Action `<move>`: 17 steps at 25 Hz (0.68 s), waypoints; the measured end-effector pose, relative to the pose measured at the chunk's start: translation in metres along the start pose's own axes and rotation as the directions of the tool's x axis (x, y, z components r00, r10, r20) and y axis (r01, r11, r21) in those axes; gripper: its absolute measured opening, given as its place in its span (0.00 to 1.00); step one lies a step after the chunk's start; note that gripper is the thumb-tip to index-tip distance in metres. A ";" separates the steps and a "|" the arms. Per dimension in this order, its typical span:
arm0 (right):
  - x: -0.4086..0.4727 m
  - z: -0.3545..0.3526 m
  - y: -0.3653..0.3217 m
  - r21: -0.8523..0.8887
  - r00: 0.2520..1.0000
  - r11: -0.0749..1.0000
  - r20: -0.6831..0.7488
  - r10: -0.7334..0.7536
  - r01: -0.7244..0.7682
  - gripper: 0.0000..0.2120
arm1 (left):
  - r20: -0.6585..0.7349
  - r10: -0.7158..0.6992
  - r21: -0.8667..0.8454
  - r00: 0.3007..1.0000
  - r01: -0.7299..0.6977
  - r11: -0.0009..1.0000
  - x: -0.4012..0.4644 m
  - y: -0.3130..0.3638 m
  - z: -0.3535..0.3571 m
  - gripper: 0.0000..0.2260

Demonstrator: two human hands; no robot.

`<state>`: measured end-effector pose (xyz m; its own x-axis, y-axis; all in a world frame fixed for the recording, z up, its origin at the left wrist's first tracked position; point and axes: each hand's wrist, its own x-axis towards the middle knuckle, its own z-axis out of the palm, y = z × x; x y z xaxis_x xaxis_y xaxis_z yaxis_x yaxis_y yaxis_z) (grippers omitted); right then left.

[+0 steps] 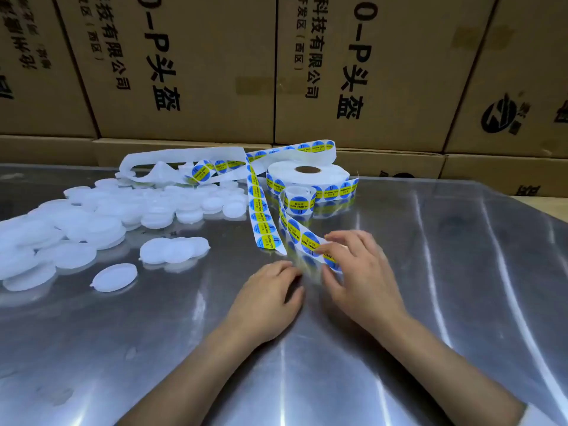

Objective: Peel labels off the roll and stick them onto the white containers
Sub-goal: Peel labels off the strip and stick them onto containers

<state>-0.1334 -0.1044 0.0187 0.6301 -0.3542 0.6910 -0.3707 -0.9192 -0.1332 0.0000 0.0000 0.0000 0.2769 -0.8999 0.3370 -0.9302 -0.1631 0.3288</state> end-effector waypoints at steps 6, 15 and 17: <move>0.000 -0.009 0.028 -0.075 0.844 0.852 0.114 0.523 -0.518 0.16 | -0.009 0.000 -0.022 1.000 0.000 1.000 -0.002 -0.002 0.001 0.18; 0.014 0.004 0.012 0.492 0.730 0.554 0.310 0.609 -0.672 0.03 | -0.146 -0.114 -0.271 0.983 0.071 0.960 0.003 0.006 -0.002 0.18; 0.018 0.006 -0.001 0.631 0.690 0.363 0.404 0.601 -0.686 0.03 | -0.282 -0.145 -0.406 0.948 0.019 0.913 0.005 0.014 -0.005 0.20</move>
<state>-0.1174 -0.1113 0.0267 0.4880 -0.8660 0.1093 -0.1361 -0.1992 -0.9705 -0.0101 -0.0041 0.0108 0.4654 -0.7156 0.5209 -0.7466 -0.0013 0.6652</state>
